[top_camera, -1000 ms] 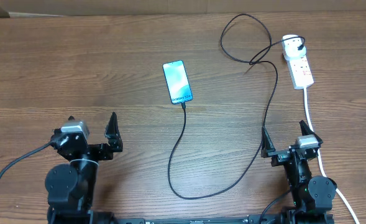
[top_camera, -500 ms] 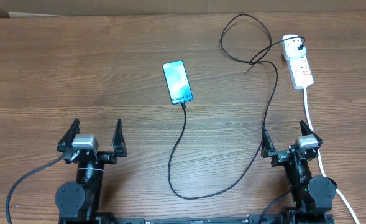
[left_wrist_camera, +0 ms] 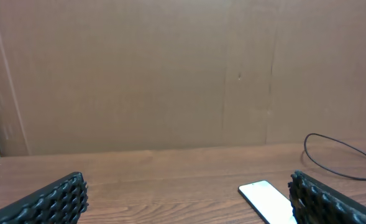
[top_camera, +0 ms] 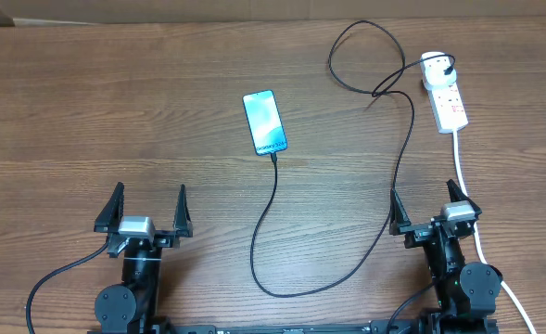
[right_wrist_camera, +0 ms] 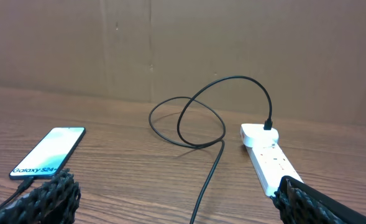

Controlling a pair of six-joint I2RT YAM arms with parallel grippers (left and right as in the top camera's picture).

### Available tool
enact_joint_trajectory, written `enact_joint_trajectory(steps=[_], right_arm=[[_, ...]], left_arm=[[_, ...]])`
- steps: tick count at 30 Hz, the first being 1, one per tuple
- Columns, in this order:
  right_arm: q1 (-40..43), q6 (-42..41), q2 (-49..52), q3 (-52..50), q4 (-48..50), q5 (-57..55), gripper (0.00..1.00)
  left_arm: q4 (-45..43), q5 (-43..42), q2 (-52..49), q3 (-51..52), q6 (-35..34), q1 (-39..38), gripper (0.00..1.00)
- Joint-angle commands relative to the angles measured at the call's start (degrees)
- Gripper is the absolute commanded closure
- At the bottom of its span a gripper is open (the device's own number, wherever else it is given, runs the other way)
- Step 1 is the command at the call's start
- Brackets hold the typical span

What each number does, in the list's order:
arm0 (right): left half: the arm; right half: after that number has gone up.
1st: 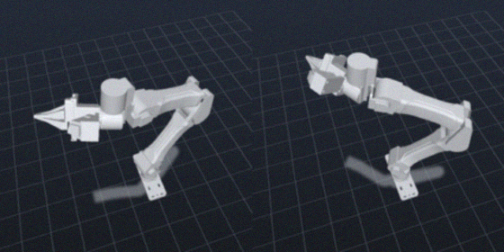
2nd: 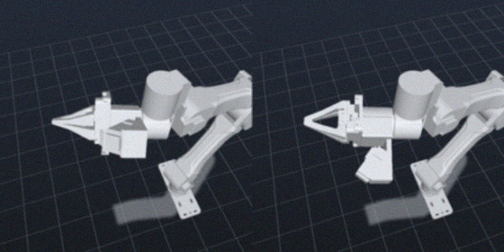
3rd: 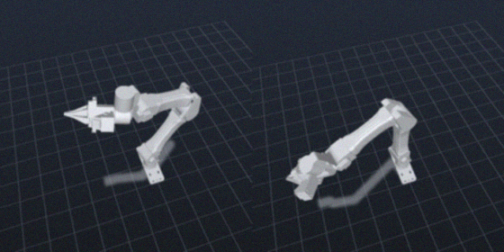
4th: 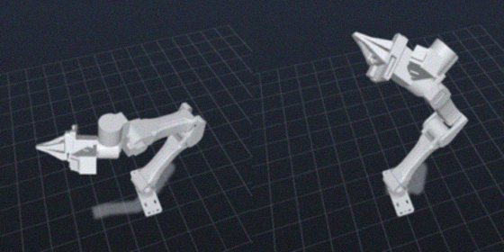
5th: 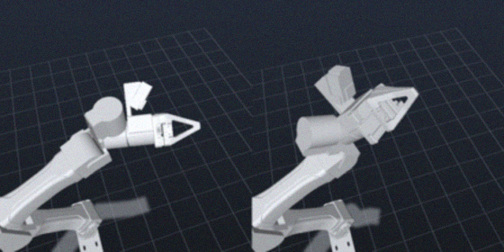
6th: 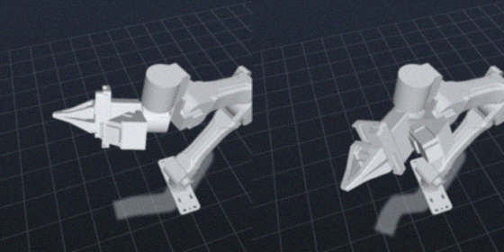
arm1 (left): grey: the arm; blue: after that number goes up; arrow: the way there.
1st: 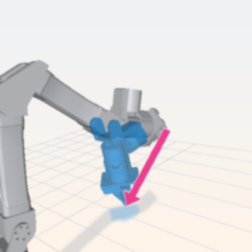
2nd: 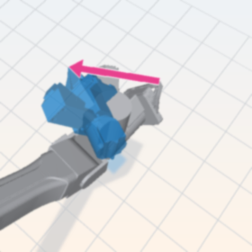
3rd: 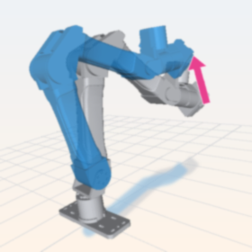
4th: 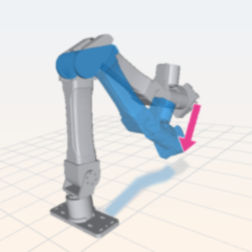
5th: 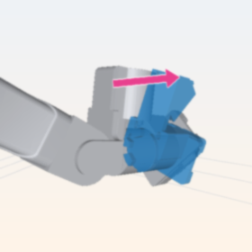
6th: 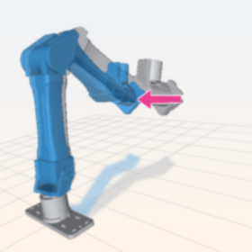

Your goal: Plug charger to phone and switch on socket

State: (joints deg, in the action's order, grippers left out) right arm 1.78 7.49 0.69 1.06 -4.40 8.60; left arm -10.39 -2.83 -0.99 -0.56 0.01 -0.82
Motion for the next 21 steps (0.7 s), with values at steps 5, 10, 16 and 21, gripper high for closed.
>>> enact_joint_trajectory(steps=[5,10,16,21], right_arm=[[-0.28,0.09,-0.52,-0.61,0.26,-0.17,0.0],[-0.28,0.09,-0.52,-0.61,0.26,-0.17,0.0],[-0.28,0.09,-0.52,-0.61,0.26,-0.17,0.0],[-0.28,0.09,-0.52,-0.61,0.26,-0.17,0.0]], left_arm=[[3.54,-0.17,0.81,0.31,0.37,-0.33,0.0],[10.91,-0.17,0.81,0.31,-2.54,-0.33,0.0],[14.64,-0.15,0.81,0.31,-5.62,-0.33,0.0],[14.67,-0.17,0.81,0.31,-4.9,-0.33,0.0]])
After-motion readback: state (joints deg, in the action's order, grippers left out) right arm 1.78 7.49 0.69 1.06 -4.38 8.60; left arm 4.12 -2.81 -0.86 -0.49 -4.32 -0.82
